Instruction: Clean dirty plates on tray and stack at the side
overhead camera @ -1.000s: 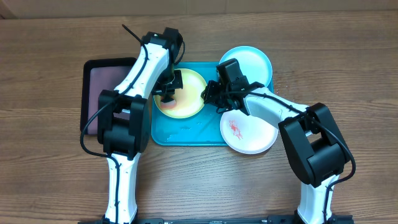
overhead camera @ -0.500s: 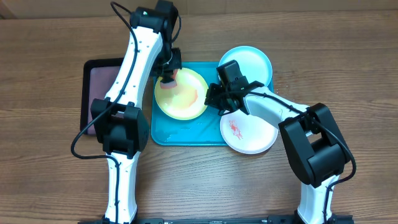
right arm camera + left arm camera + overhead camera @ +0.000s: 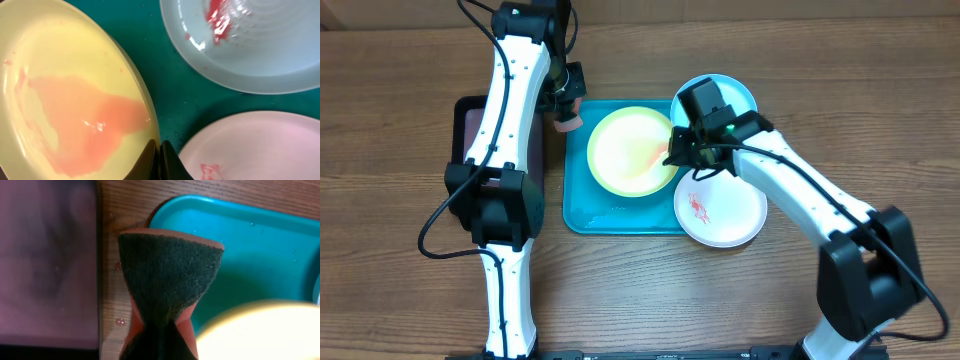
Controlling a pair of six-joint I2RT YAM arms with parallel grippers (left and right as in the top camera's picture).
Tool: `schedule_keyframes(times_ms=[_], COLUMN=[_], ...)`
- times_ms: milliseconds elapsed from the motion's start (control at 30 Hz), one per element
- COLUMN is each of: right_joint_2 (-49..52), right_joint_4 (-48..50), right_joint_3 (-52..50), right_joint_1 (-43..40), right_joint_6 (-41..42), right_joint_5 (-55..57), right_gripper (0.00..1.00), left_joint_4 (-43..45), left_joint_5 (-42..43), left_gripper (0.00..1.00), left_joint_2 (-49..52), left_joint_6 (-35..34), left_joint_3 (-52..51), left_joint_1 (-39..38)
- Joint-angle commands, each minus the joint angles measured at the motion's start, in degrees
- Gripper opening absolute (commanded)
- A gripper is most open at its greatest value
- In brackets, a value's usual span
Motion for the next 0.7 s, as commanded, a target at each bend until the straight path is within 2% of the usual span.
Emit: schedule_keyframes(times_ms=[0, 367, 667], right_joint_2=[-3.13, -5.79, -5.88], right_joint_4=[-3.45, -14.03, -19.98], right_joint_3=[3.08, 6.43, 6.43], right_joint_1=[0.5, 8.24, 21.35], right_joint_6=[-3.19, -2.12, 7.98], right_joint_5=[8.5, 33.0, 60.83], right_gripper=[0.04, 0.04, 0.04], left_joint_4=[0.55, 1.01, 1.51], left_joint_5=[0.02, 0.04, 0.02], left_gripper=[0.04, 0.04, 0.04], left_joint_2=[0.11, 0.11, 0.13], left_joint_6=[0.63, -0.35, -0.92], left_joint_3=[1.55, 1.53, 1.49], left_joint_1=[-0.15, -0.2, -0.26])
